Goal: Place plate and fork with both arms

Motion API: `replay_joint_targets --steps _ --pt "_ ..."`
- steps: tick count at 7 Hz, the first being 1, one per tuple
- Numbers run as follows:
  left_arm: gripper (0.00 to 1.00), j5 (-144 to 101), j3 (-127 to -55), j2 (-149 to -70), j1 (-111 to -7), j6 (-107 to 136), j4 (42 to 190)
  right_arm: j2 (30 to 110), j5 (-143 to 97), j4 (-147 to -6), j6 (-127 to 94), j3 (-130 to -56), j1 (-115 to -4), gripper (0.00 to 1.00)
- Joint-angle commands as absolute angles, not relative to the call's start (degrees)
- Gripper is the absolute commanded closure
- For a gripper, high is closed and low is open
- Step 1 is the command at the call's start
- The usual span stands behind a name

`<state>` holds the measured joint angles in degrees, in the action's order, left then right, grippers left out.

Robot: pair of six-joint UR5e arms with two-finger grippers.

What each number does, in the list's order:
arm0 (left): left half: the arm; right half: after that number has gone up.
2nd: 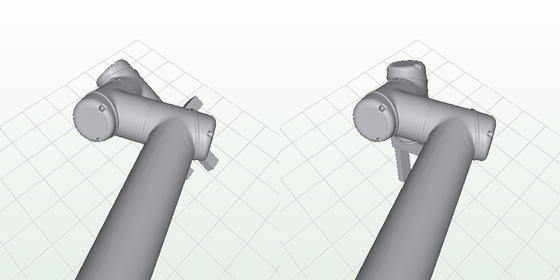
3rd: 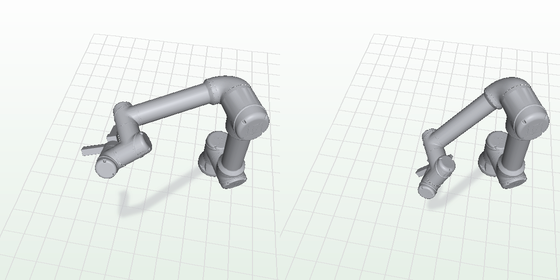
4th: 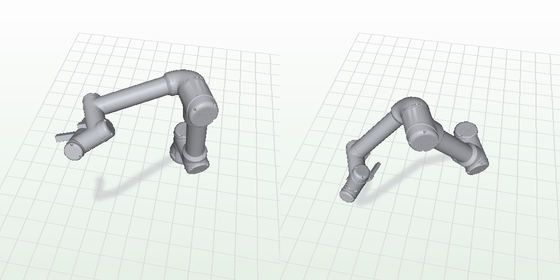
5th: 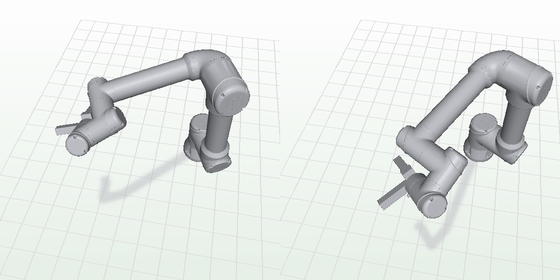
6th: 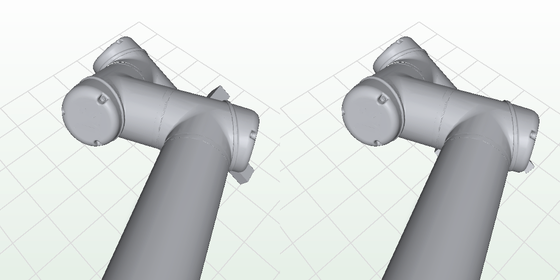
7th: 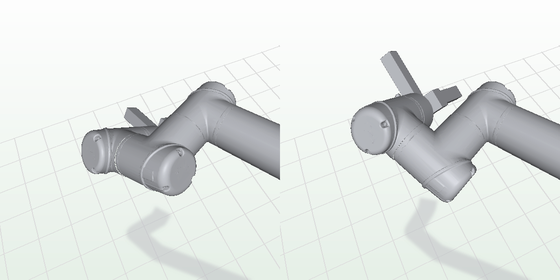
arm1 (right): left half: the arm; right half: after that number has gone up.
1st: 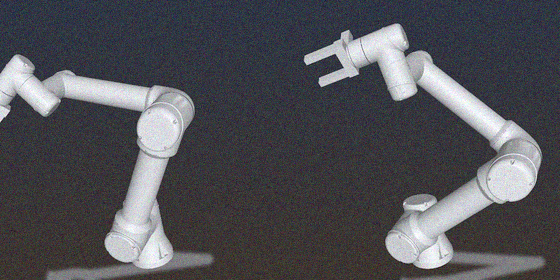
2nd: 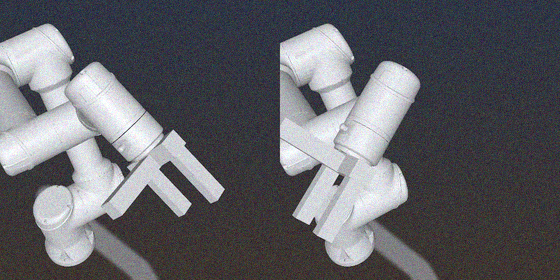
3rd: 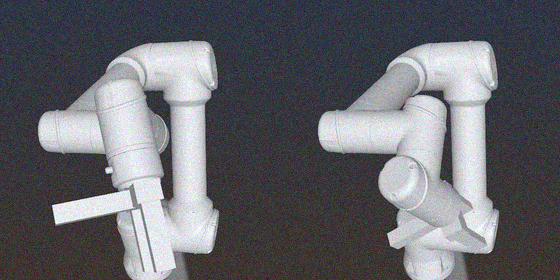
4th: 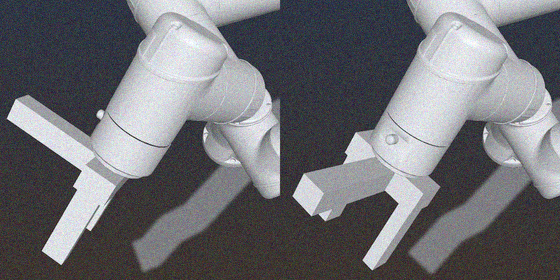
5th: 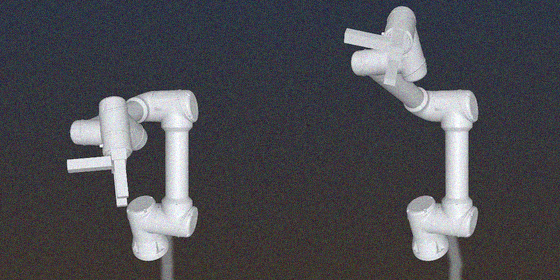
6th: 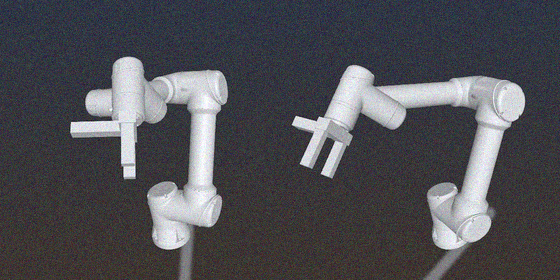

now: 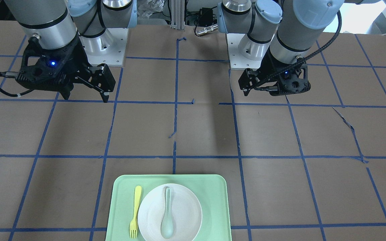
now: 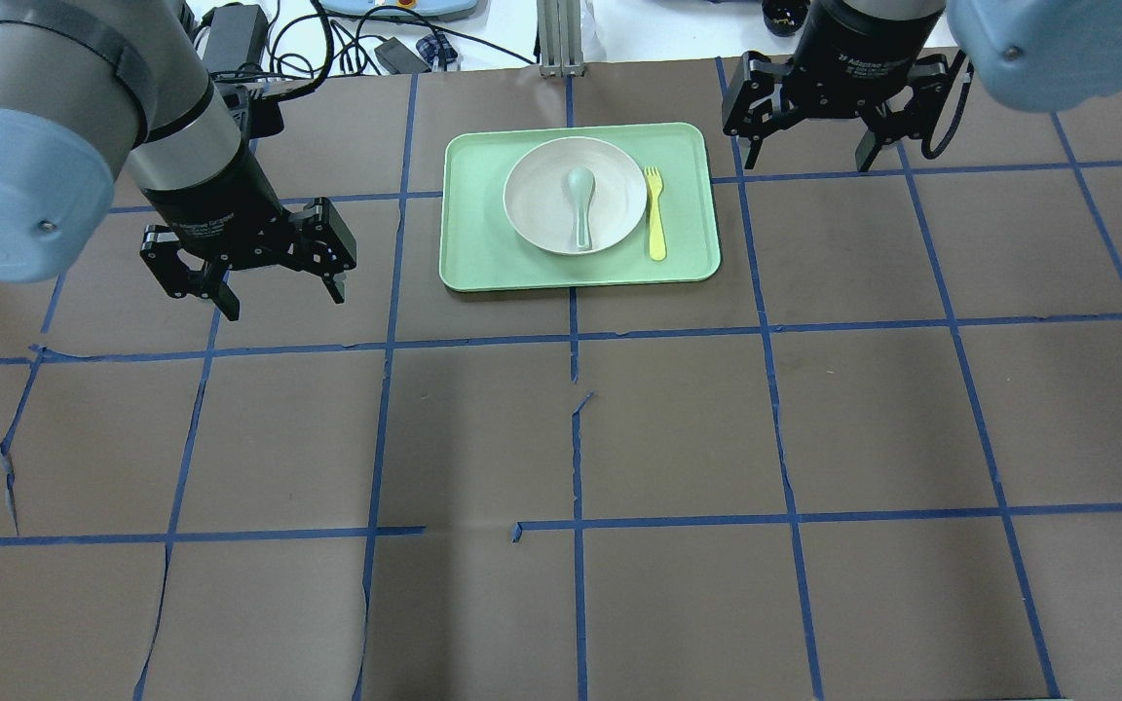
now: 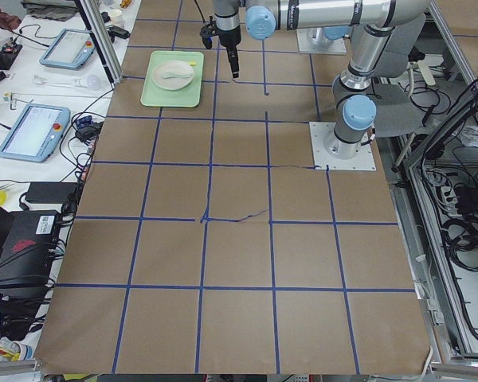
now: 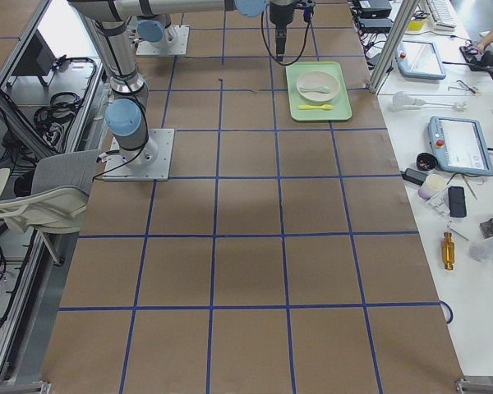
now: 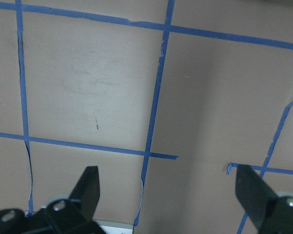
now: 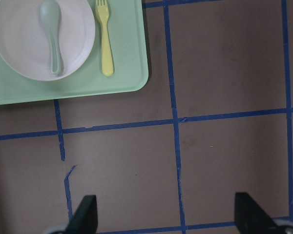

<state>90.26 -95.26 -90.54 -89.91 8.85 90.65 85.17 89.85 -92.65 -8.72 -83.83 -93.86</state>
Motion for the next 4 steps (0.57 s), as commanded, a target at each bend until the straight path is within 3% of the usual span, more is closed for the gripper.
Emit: replay_joint_targets --steps 1,4 --pt "0.00 90.4 -94.8 -90.4 -89.6 7.6 90.9 86.7 90.3 -93.8 -8.8 -85.8 -93.7 0.00" --pt "0.00 90.4 -95.0 -90.5 -89.8 6.6 90.8 86.6 90.3 -93.8 -8.8 -85.6 -93.8 0.00"
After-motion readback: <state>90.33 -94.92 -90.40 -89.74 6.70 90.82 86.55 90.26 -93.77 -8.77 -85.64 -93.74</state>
